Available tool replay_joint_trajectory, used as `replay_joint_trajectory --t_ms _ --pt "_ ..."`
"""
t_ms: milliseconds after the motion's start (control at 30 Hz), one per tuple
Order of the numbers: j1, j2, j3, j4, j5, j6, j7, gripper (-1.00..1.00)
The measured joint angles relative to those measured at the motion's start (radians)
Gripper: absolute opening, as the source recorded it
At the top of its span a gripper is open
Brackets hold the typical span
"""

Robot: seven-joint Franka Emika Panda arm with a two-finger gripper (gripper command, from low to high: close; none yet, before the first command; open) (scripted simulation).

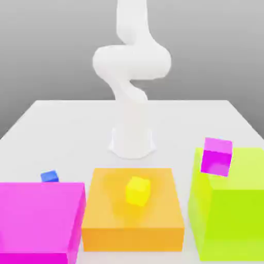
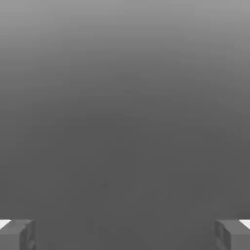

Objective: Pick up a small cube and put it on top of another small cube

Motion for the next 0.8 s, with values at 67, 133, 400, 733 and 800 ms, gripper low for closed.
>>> replay_joint_trajectory --t_ms 67,133,400,733,800 --pt "0.011 0.047 -0.066 -0.036 0.002 0.035 -0.082 0.0" --pt "0.022 0.093 -0.128 -0.071 0.004 0.069 -0.16 0.0" --pt "0.056 0.279 -0.355 -0.207 0.017 0.202 -0.47 0.0" --pt "0.081 0.514 -0.602 -0.377 0.038 0.369 -0.86 0.0" --pt "0.08 0.558 -0.644 -0.411 0.04 0.402 -0.936 0.0"
